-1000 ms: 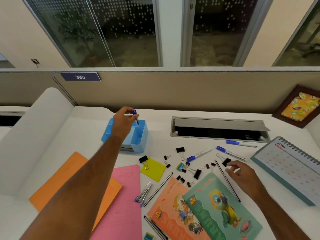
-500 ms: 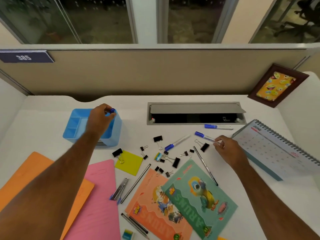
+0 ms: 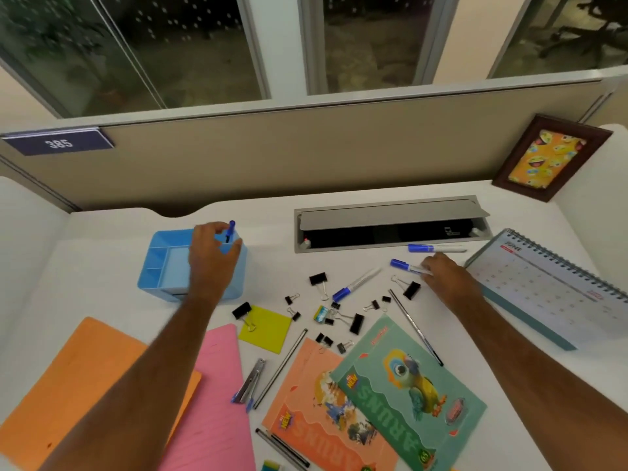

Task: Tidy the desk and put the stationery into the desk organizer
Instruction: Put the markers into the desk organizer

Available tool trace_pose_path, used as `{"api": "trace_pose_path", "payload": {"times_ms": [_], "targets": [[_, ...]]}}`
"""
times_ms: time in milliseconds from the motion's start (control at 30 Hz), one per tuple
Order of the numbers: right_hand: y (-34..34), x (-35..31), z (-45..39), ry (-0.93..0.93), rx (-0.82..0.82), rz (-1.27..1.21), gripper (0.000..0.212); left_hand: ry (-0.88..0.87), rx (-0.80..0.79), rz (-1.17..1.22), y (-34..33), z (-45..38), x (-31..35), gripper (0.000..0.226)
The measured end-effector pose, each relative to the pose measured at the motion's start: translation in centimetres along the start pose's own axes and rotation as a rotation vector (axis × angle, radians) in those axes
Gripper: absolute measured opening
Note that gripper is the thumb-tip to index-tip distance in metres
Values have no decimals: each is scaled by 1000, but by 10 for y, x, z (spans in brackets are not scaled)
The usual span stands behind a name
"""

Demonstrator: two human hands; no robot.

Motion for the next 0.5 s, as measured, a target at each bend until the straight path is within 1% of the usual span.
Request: {"api": "trace_pose_path", "payload": {"times_ms": [67,167,233,367,433,500], "targets": [[-2,4,-1,-10,36,-21,16,21,7,63,-2,17,7,31],[-2,11,2,-53,93,-129,13,28,-26,215,-10,46,22,28],[0,12,6,-52,164,-240,12,62,-62,311,-18,64,32,29],[10,-5,21,-19,287,-513,8,158,-127,443,-35,92,48,18],[13,-21,29,-23,295,-627,9,211,-193,514,-45,105,58,16],[14,-42,39,-6,258,-713,8,262,-265,571,-57,117,70,14]]}}
Point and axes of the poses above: each hand's wrist, its own z-axis away from the middle knuckle, its own y-axis out of the back of the hand, x = y × z, the point moved 5 cm from there along -z, towards the middle knuckle, and after that the axes turned 5 degrees about x, right-handed, at the moved point
